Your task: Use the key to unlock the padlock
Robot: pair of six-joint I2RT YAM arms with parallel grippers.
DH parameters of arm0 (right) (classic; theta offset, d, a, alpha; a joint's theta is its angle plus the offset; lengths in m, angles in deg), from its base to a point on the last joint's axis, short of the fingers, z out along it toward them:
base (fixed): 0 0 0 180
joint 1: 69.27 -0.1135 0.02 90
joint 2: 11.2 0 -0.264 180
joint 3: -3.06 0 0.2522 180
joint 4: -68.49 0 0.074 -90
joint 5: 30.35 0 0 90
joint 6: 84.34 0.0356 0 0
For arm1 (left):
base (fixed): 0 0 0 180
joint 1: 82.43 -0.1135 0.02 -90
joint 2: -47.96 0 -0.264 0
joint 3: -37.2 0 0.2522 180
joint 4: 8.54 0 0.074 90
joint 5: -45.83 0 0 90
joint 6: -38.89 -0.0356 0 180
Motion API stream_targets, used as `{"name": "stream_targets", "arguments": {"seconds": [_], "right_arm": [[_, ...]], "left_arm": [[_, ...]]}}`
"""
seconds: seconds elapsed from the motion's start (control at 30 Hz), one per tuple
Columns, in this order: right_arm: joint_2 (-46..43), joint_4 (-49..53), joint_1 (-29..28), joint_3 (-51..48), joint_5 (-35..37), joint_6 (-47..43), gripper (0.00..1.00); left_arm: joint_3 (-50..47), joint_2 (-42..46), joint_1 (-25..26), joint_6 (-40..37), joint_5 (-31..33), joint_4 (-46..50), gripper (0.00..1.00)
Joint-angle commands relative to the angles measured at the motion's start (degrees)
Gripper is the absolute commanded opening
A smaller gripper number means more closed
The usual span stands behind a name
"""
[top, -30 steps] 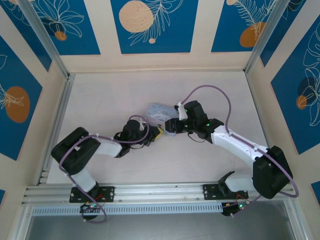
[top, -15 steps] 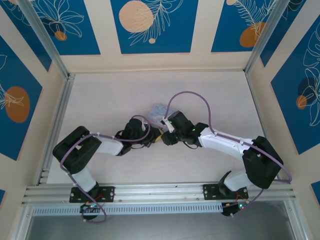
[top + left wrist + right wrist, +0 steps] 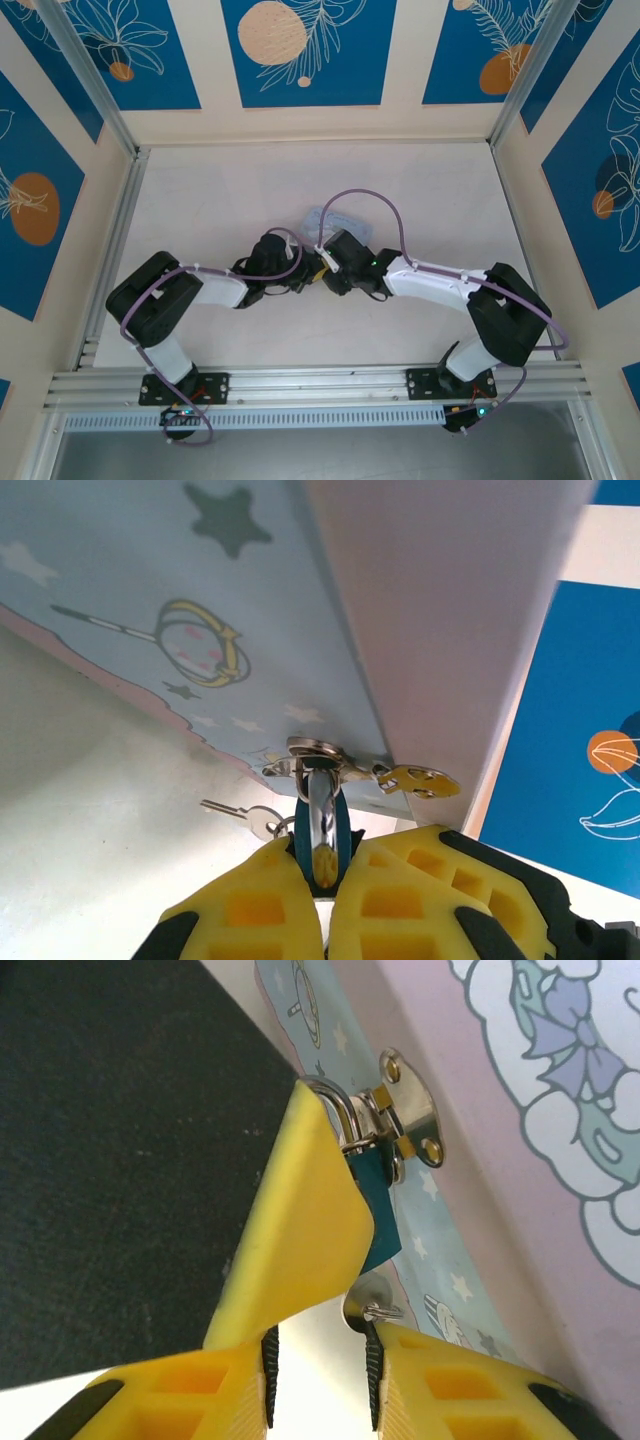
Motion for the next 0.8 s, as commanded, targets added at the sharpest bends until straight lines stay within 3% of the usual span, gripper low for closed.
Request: {"name": "stream_targets", "arguments": {"seconds": [0.0,0.23,0.6,0.7,0.77], "right_arm": [[1.3,-2.7,0.0,1.2,4.1,-0.8,0.32],[3.4,-4.2,0.3,2.4,6.0,-0.1,0.30],[4.3,-5.1,1.6,4.3,3.1,1.7,0.04],[4.0,-4.3,1.7,4.6,0.2,1.8,0.09],[2.9,-3.8,1.9,4.0,-2.5,2.3,0.30]], "left_arm": [[1.8,0.6,0.5,0.1,-3.2,-2.2,0.00],[2.1,1.1,0.5,0.0,-3.6,-2.1,0.00],[2.0,1.4,0.5,0.1,-4.1,-2.1,0.00],[1.9,1.2,0.6,0.1,-3.7,-1.9,0.00],[1.7,1.0,0.6,-0.1,-3.3,-1.5,0.00]]}}
